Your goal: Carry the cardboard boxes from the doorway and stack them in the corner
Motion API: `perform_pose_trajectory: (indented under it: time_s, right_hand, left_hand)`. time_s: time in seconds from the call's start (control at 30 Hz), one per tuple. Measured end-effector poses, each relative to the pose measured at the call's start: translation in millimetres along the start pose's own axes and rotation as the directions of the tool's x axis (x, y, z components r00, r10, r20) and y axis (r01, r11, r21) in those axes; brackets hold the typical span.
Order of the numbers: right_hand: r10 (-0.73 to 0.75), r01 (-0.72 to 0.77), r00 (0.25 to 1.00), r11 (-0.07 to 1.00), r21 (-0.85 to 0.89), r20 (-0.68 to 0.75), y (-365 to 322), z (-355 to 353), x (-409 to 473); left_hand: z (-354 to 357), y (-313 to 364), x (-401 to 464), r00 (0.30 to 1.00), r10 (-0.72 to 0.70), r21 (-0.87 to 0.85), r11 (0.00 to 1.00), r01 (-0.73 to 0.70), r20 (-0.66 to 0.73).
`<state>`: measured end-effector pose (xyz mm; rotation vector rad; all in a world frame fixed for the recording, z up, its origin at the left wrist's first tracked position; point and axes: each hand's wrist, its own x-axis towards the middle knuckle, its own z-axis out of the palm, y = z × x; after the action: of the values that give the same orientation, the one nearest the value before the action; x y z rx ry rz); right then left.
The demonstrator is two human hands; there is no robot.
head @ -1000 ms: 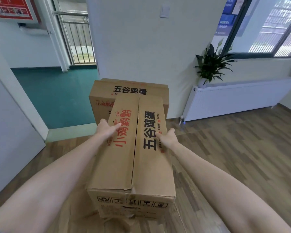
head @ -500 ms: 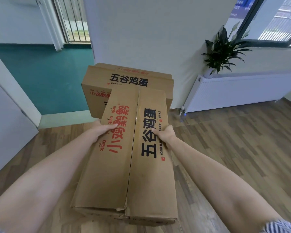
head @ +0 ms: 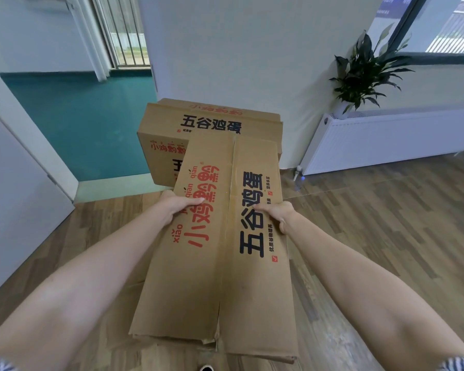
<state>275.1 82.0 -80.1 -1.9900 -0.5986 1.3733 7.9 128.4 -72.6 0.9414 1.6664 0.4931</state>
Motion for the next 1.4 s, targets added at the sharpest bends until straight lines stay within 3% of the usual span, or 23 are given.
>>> perform_pose_trajectory:
  time_s: [0.2, 0.43, 0.73, 1.03, 1.23, 1.4]
  right_hand:
    - [-0.035, 0.037, 0.999, 0.994, 0.105, -0.024, 30, -51, -24]
    - [-0.102, 0.114, 0.991, 0.982, 0.153, -0.088, 72, -186, -60]
    - [-0.118, 0.205, 0.941, 0.944, 0.259, -0.318, 167, -429, -115]
    - [-0.011, 0.245, 0.825, 0.908, 0.34, -0.565, 261, -629, -113]
    - [0.104, 0.21, 0.736, 0.905, 0.371, -0.669, 303, -771, -64]
    - [0.179, 0.13, 0.695, 0.921, 0.366, -0.697, 308, -857, -23]
  left_hand:
    - [38, -1, -47, 0.999, 0.043, -0.012, 0.999, -0.043, -0.003]
    - [145, 10, -137, 0.986, 0.164, -0.042, 0.986, -0.163, 0.011]
    - [364, 40, -260, 0.927, 0.333, -0.025, 0.942, -0.334, 0.175]
    - [588, 80, -316, 0.81, 0.434, 0.008, 0.88, -0.475, 0.394]
    - [762, 116, -298, 0.759, 0.368, 0.092, 0.869, -0.486, 0.537]
    - [869, 148, -293, 0.768, 0.322, 0.135, 0.875, -0.464, 0.554]
